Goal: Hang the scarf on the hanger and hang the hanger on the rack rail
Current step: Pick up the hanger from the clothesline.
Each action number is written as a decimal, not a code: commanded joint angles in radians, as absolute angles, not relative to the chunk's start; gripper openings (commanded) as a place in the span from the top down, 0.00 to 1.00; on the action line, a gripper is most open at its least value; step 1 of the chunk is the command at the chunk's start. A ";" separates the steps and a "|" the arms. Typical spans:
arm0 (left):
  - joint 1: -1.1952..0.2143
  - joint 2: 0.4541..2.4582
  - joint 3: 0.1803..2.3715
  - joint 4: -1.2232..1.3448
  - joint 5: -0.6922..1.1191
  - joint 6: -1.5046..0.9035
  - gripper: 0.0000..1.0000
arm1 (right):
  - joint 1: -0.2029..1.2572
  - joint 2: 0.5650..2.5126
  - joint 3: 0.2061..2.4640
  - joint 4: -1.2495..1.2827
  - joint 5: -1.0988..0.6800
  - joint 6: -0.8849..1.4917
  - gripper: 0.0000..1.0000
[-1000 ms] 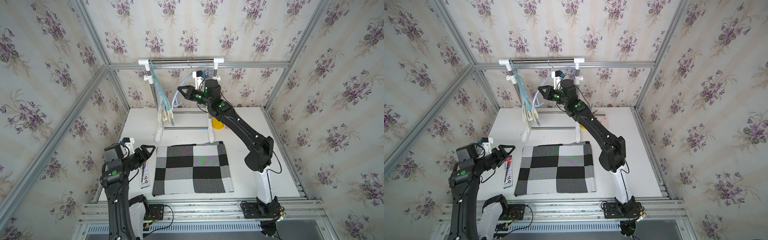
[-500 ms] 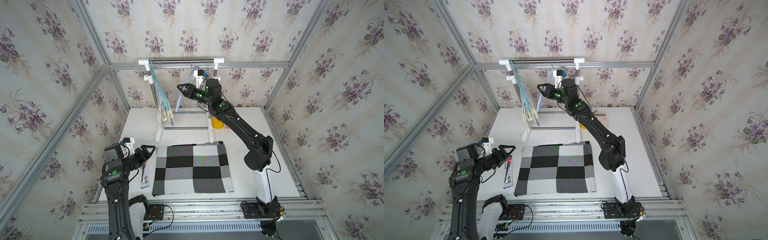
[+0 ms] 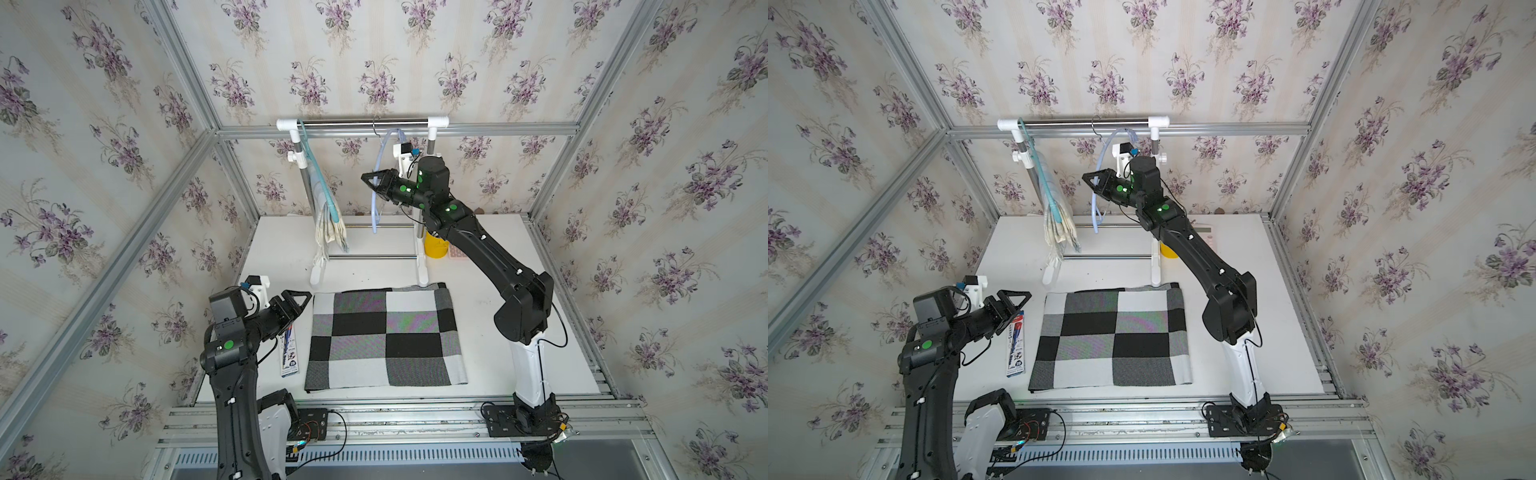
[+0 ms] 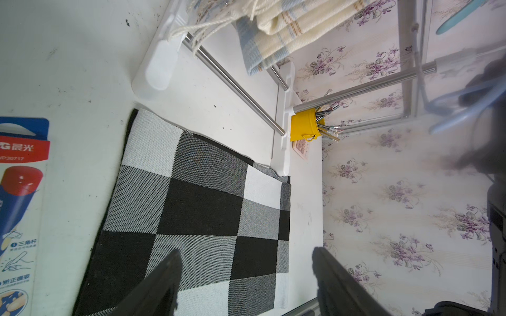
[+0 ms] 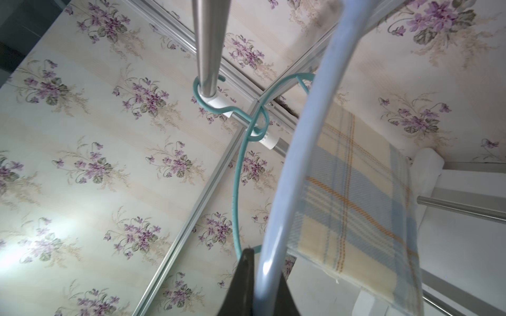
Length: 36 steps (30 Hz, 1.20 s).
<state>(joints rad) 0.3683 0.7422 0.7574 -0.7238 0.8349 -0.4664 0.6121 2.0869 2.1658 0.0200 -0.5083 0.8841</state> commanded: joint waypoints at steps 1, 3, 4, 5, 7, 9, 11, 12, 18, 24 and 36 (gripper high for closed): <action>0.369 0.743 0.757 -0.715 0.853 -0.458 0.24 | 0.611 2.004 2.095 0.280 -0.692 0.819 1.00; 0.369 0.752 0.755 -0.714 0.851 -0.462 0.24 | 0.605 1.957 2.035 0.320 -0.745 0.804 1.00; 0.369 0.757 0.755 -0.714 0.849 -0.462 0.24 | 0.601 1.940 2.012 0.344 -0.779 0.797 1.00; 0.370 0.763 0.756 -0.715 0.848 -0.463 0.24 | 0.595 1.926 1.993 0.365 -0.806 0.798 1.00; 0.369 0.772 0.756 -0.711 0.843 -0.463 0.24 | 0.576 1.909 1.969 0.389 -0.852 0.805 1.00; 0.370 0.781 0.756 -0.706 0.841 -0.463 0.24 | 0.553 1.904 1.953 0.423 -0.884 0.843 1.00; 0.370 0.788 0.755 -0.700 0.841 -0.465 0.24 | 0.505 1.908 1.930 0.482 -0.908 0.893 1.00; 0.369 0.792 0.755 -0.698 0.841 -0.465 0.24 | 0.493 1.911 1.923 0.501 -0.916 0.914 1.00; 0.370 0.810 0.755 -0.695 0.844 -0.466 0.24 | 0.438 1.970 1.931 0.609 -0.987 1.062 1.00; 0.370 0.823 0.743 -0.673 0.837 -0.477 0.24 | 0.412 1.988 1.912 0.530 -1.024 1.086 1.00; 0.368 0.839 0.735 -0.674 0.815 -0.489 0.24 | 0.416 1.941 1.758 0.551 -1.123 0.950 1.00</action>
<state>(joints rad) 0.3683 0.8406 0.7380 -0.6918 0.8307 -0.4850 0.4149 1.9697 1.7821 0.4477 -1.0645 1.0134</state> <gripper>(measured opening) 0.759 0.109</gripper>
